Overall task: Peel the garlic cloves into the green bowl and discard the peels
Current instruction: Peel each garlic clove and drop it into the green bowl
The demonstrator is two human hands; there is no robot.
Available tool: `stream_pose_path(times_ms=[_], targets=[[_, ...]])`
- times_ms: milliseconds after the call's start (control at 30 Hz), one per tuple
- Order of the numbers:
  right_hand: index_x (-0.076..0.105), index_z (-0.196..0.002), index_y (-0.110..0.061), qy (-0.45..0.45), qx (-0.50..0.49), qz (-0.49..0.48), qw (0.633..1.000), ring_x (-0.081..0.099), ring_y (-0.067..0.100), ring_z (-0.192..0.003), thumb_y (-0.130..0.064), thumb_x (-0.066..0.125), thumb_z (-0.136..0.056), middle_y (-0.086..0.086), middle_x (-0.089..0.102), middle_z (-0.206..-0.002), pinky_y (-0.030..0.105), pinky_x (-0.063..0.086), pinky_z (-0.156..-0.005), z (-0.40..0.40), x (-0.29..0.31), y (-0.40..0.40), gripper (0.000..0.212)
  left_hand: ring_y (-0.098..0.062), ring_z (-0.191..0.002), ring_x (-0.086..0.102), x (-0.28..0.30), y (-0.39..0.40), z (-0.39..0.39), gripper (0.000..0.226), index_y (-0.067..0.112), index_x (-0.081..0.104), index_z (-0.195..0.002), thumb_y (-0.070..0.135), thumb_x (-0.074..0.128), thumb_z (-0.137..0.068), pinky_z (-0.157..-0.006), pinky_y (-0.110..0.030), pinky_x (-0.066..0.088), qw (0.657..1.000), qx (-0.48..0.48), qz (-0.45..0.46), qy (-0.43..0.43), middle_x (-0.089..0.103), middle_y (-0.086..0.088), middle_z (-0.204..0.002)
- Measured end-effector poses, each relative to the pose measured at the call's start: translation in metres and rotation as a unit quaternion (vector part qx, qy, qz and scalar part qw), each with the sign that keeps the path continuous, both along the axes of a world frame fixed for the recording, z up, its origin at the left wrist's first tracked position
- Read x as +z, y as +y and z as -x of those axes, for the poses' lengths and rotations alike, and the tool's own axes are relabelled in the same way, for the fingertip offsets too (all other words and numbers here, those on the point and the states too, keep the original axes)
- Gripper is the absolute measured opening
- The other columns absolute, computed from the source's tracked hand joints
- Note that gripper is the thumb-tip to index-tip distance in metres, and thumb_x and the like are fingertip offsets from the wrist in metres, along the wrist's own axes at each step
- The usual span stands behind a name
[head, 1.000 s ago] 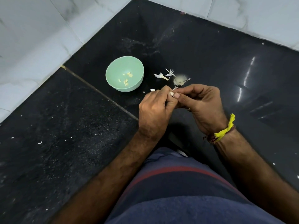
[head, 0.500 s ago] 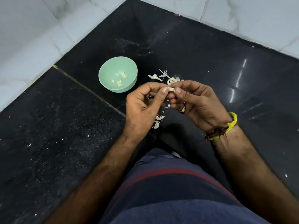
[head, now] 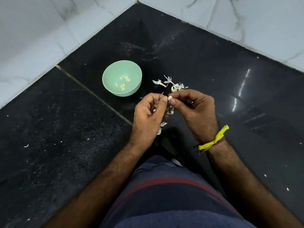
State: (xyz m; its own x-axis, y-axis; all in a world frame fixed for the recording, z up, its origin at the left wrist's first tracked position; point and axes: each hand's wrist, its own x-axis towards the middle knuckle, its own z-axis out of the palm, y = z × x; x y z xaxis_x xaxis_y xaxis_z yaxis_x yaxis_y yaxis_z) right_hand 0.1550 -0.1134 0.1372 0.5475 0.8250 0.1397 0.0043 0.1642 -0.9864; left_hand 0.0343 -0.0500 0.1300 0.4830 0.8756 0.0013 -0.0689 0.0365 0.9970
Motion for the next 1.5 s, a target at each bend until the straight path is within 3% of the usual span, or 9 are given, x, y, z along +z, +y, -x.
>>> stream_pose_path(times_ms=[133, 267, 400, 500, 600, 767, 867, 1233, 1500], targets=[[0.073, -0.092, -0.011, 0.037, 0.006, 0.001, 0.999, 0.069, 0.021, -0.086, -0.001, 0.073, -0.083, 0.006, 0.074, -0.088, 0.033, 0.055, -0.080, 0.001, -0.004, 0.000, 0.014, -0.008, -0.071, 0.062, -0.003, 0.003, 0.001, 0.014, 0.004, 0.067, -0.095, 0.015, 0.060, -0.100, -0.065, -0.026, 0.053, 1.000, -0.004, -0.006, 0.028, 0.067, 0.002, -0.077], [0.076, -0.091, -0.013, 0.160, 0.012, 0.003, 0.987, 0.064, 0.023, -0.087, -0.016, 0.076, -0.077, 0.007, 0.073, -0.090, 0.039, 0.053, -0.082, -0.002, -0.003, 0.000, 0.014, -0.004, -0.066, 0.060, -0.005, 0.002, 0.002, 0.012, 0.014, 0.070, -0.087, 0.023, 0.066, -0.094, -0.066, -0.025, 0.049, 0.994, 0.001, -0.059, 0.087, 0.067, 0.013, -0.071], [0.074, -0.093, -0.005, 0.235, 0.031, 0.015, 0.971, 0.065, 0.027, -0.084, -0.015, 0.074, -0.075, 0.015, 0.072, -0.090, 0.038, 0.053, -0.080, -0.004, -0.008, 0.001, 0.021, -0.024, -0.079, 0.073, -0.001, 0.003, 0.003, 0.024, 0.012, 0.077, -0.089, 0.031, 0.065, -0.098, -0.074, -0.048, 0.059, 0.992, 0.022, -0.089, 0.084, 0.076, -0.001, -0.081], [0.071, -0.098, 0.001, 0.228, 0.037, 0.027, 0.973, 0.062, 0.030, -0.083, -0.014, 0.072, -0.077, 0.018, 0.071, -0.091, 0.035, 0.053, -0.077, -0.001, -0.011, 0.001, 0.025, -0.021, -0.080, 0.074, 0.003, 0.007, 0.003, 0.009, 0.011, 0.078, -0.093, 0.019, 0.075, -0.091, -0.077, -0.046, 0.061, 0.990, 0.066, -0.101, 0.070, 0.077, -0.001, -0.083], [0.070, -0.098, -0.001, 0.235, 0.036, 0.030, 0.971, 0.062, 0.028, -0.080, -0.011, 0.070, -0.078, 0.015, 0.072, -0.088, 0.032, 0.053, -0.072, 0.000, -0.011, 0.001, 0.022, -0.019, -0.082, 0.075, 0.003, 0.007, 0.004, 0.011, 0.006, 0.076, -0.100, 0.010, 0.076, -0.090, -0.078, -0.039, 0.061, 0.994, 0.049, -0.089, 0.050, 0.077, -0.004, -0.088], [0.072, -0.092, -0.008, 0.229, 0.027, 0.033, 0.973, 0.063, 0.025, -0.072, -0.011, 0.073, -0.075, 0.011, 0.073, -0.081, 0.033, 0.053, -0.071, 0.001, -0.012, 0.002, 0.017, -0.023, -0.081, 0.074, 0.001, 0.006, 0.005, 0.008, 0.006, 0.077, -0.095, 0.010, 0.076, -0.088, -0.075, -0.041, 0.062, 0.994, 0.033, -0.091, 0.043, 0.076, -0.007, -0.088], [0.070, -0.090, -0.004, 0.225, 0.015, 0.021, 0.974, 0.067, 0.019, -0.070, -0.007, 0.072, -0.074, 0.009, 0.074, -0.080, 0.027, 0.057, -0.068, 0.005, -0.011, 0.001, 0.016, -0.018, -0.073, 0.072, 0.001, 0.005, 0.003, 0.006, 0.007, 0.078, -0.091, 0.009, 0.076, -0.086, -0.071, -0.035, 0.060, 0.993, 0.050, -0.088, 0.054, 0.075, -0.005, -0.082], [0.072, -0.086, -0.006, 0.218, -0.004, 0.010, 0.976, 0.067, 0.022, -0.075, -0.011, 0.076, -0.074, 0.011, 0.073, -0.081, 0.034, 0.056, -0.074, 0.014, -0.018, 0.002, 0.013, -0.005, -0.062, 0.061, -0.002, -0.002, 0.001, 0.005, 0.007, 0.078, -0.084, 0.004, 0.075, -0.081, -0.062, -0.025, 0.051, 0.981, 0.095, -0.145, 0.082, 0.071, -0.001, -0.073], [0.076, -0.081, -0.014, 0.290, 0.049, 0.025, 0.955, 0.064, 0.019, -0.071, -0.018, 0.077, -0.067, 0.009, 0.072, -0.077, 0.029, 0.052, -0.068, 0.011, -0.020, 0.001, 0.014, -0.015, -0.063, 0.065, -0.003, -0.003, -0.001, 0.006, 0.010, 0.076, -0.082, 0.009, 0.073, -0.078, -0.061, -0.036, 0.058, 0.982, 0.095, -0.138, 0.093, 0.071, -0.001, -0.074]])
